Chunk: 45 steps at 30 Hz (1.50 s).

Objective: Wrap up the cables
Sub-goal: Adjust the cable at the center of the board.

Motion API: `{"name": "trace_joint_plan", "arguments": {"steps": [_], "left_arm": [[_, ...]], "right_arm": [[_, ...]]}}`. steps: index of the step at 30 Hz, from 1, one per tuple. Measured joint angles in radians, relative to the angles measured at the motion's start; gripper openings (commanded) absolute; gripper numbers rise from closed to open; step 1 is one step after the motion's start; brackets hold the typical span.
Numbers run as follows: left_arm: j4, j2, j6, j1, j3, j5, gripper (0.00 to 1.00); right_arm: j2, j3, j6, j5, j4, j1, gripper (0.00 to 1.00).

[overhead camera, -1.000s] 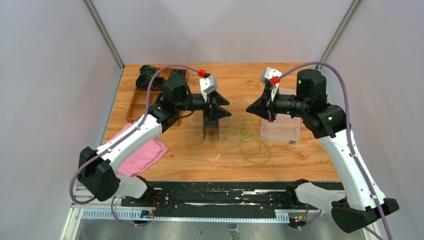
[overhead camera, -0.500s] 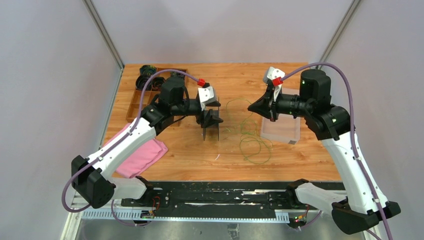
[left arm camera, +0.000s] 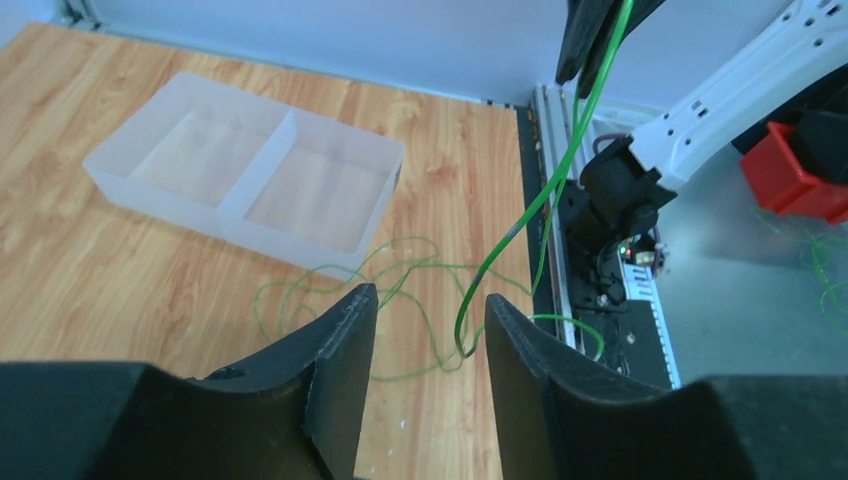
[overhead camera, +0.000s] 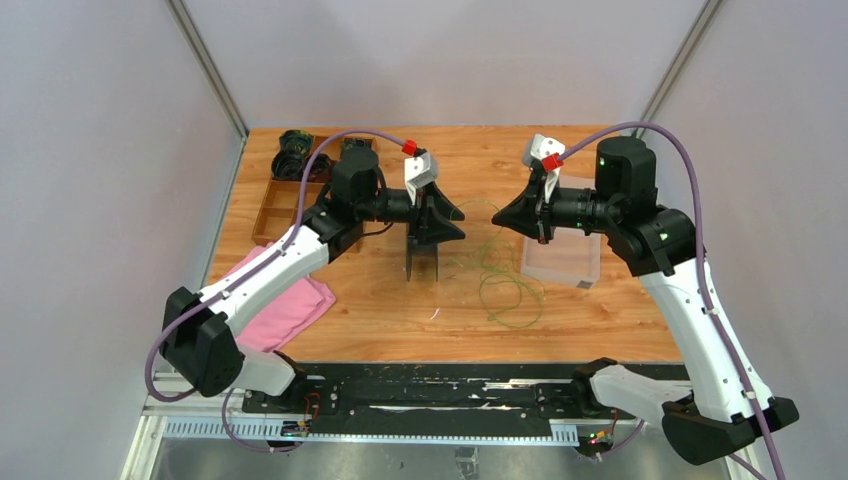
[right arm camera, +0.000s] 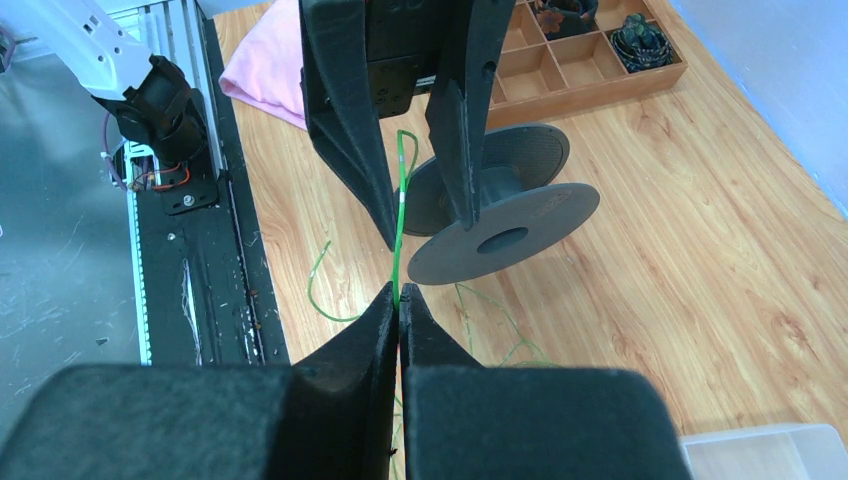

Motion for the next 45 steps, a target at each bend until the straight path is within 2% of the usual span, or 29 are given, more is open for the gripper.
{"name": "trace_joint_plan", "arguments": {"steps": [8,14,19,22,27,29,31,35,45], "left_arm": [[0.096,0.003,-0.081,-0.005,-0.014,0.025,0.01],[0.052,-0.019,-0.034,-0.003,-0.039,0.015,0.00],[-0.172,-0.050,0.089,-0.003,0.039,-0.066,0.00],[-0.304,-0.042,0.150,-0.006,0.142,-0.121,0.00],[-0.473,0.004,0.222,-0.046,0.299,-0.195,0.00],[-0.518,0.027,0.233,-0.068,0.322,-0.219,0.00],[-0.560,0.048,0.240,-0.086,0.324,-0.241,0.00],[-0.612,0.073,0.245,-0.103,0.324,-0.274,0.00],[-0.630,0.073,0.246,-0.123,0.323,-0.276,0.00]], "right_arm": [[-0.011,-0.003,0.001,0.031,0.005,0.000,0.01],[-0.032,-0.030,0.001,0.131,0.018,-0.003,0.01],[-0.032,-0.072,-0.036,0.190,0.005,-0.005,0.20],[-0.016,-0.074,-0.076,0.212,-0.026,0.016,0.37],[0.042,-0.030,-0.142,0.270,-0.080,0.124,0.55],[0.066,0.003,-0.164,0.288,-0.095,0.164,0.66],[0.081,0.028,-0.176,0.290,-0.101,0.186,0.69],[0.088,0.045,-0.182,0.293,-0.103,0.197,0.67],[0.126,0.051,-0.139,0.282,-0.078,0.197,0.44]]}}
